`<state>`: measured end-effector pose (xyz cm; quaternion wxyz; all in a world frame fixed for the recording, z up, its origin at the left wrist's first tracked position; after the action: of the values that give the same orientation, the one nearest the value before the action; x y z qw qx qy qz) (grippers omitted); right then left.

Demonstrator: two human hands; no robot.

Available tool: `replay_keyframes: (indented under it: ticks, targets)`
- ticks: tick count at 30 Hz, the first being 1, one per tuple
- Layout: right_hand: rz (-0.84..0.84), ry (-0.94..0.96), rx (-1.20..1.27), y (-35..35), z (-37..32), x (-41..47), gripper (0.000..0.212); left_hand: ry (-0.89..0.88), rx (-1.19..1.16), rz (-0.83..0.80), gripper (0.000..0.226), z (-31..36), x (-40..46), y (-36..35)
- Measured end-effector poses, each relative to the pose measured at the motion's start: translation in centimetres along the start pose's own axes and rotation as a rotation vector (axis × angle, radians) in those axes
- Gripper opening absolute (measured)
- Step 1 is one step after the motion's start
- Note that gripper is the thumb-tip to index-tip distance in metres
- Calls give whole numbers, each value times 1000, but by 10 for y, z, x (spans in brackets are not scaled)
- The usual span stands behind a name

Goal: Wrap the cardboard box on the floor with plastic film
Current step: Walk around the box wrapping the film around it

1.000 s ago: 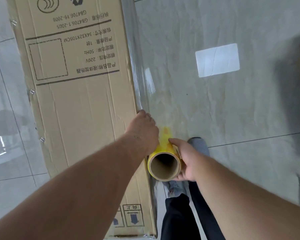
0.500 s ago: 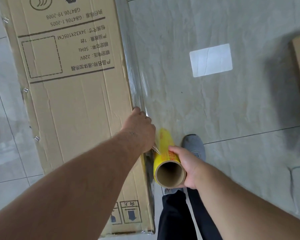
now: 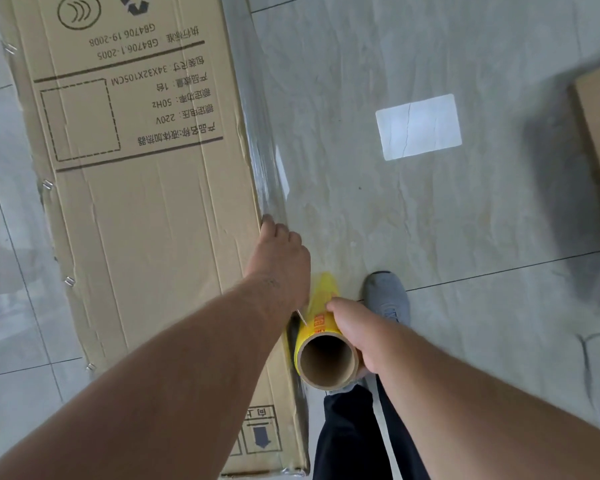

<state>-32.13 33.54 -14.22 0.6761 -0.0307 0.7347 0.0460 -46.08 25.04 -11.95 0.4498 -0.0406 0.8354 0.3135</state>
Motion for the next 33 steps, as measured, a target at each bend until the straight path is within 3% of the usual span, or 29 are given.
replay_keyframes:
  ticks: [4, 7, 9, 13, 16, 19, 23, 26, 30, 33]
  targets:
    - [-25, -110, 245, -11, 33, -5, 55, -72, 74, 58, 69, 12, -4, -12]
    - [-82, -124, 451, -24, 44, -3, 68, -194, 77, 22, 52, 26, -7, -20]
    - [-108, -107, 591, -34, 46, -2, 68, -205, 60, -28, 40, 32, -8, -26]
    - [-106, -59, 675, -42, 52, 6, 62, -197, 65, -39, 37, 36, -13, -32]
    - [-102, -24, 555, -34, 53, 5, 66, -177, 40, -47, 34, 34, -18, -28]
    - [-64, 54, 276, -6, 55, 5, 83, -142, -14, -62, 31, 36, -22, -21]
    - [-87, 74, 34, 23, 49, -11, 39, -117, -71, -74, 31, 37, -30, -13]
    - [-149, 52, -83, 19, 44, -14, 33, -101, -15, -66, 35, 40, -32, -19]
    - [-182, 153, -95, -1, 26, -4, 30, -97, 58, -66, 42, 41, -31, -26]
    - [-110, 73, 18, -2, 42, -2, 49, -71, 96, -53, 46, 46, -39, -31]
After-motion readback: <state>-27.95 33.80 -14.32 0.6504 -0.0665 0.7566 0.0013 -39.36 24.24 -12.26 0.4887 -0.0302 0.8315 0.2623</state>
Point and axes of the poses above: each hand's wrist, its own x-axis towards the middle knuckle, its own y-axis out of the back of the hand, z = x × y, the point moved 8 cm from there along x, towards the middle knuckle, and after that the axes turned 13 degrees about y, right-handed, at the moved point
